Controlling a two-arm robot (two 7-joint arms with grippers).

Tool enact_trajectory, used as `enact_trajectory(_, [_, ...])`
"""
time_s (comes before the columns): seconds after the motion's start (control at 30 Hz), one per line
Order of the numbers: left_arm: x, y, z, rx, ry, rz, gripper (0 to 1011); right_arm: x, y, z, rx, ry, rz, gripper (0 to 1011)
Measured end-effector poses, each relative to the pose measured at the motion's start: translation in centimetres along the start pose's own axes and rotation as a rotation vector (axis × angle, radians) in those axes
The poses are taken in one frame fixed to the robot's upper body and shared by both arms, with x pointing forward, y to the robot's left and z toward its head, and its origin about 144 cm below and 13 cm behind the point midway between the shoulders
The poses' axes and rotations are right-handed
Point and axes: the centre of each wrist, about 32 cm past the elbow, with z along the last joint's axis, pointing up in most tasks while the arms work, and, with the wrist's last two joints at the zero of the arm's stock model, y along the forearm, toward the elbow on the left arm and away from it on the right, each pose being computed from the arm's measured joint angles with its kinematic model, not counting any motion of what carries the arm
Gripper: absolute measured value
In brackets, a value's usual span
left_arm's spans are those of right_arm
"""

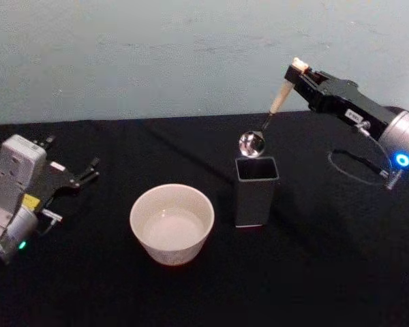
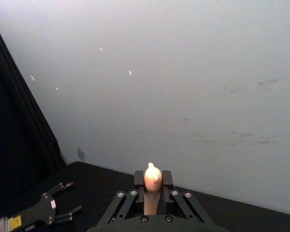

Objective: Pick up the stirring spoon with one hand, stir inside the cup, then place it back in its original position.

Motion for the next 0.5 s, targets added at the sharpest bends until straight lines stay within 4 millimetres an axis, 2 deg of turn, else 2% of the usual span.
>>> enact_trajectory(0.17, [0.0, 0.0, 0.0, 0.0, 0.0, 0.0, 1001, 0.2, -0.6, -0.4, -0.018, -0.013, 0.004, 221])
enact_trajectory(0.5, [0.0, 0.0, 0.0, 0.0, 0.0, 0.0, 1001, 0.2, -0.6, -2.0, -0.077, -0.027, 0.004, 221])
